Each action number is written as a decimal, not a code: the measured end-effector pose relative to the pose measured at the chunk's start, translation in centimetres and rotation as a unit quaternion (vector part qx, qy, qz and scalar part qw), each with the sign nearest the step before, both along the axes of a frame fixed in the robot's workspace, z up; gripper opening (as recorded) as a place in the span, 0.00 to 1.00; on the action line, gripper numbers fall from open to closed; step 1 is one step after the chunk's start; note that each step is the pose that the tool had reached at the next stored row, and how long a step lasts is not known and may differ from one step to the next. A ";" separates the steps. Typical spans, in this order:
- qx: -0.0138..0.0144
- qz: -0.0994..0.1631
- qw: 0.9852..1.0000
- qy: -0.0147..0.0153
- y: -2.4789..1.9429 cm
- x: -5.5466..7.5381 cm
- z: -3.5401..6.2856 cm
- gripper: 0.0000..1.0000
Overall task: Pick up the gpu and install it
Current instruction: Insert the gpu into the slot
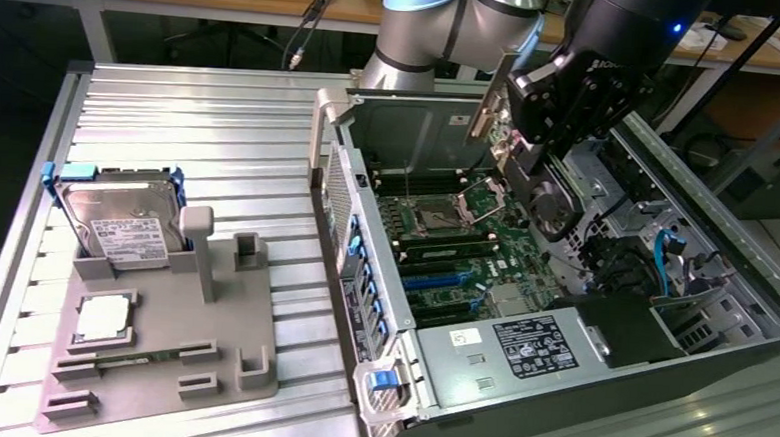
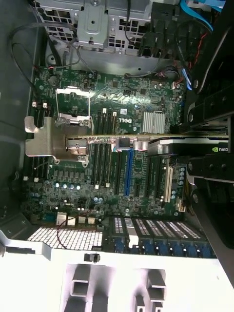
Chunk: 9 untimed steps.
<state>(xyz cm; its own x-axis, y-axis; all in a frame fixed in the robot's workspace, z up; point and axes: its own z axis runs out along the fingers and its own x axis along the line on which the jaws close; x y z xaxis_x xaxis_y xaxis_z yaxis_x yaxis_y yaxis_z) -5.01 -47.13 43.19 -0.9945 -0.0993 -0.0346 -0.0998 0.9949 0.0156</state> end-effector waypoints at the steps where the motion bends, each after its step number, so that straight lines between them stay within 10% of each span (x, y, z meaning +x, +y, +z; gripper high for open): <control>1: 0.000 0.003 1.000 0.000 0.00 0.0 0.00 0.27; 9: 0.000 0.018 1.000 0.000 0.00 0.0 0.00 0.27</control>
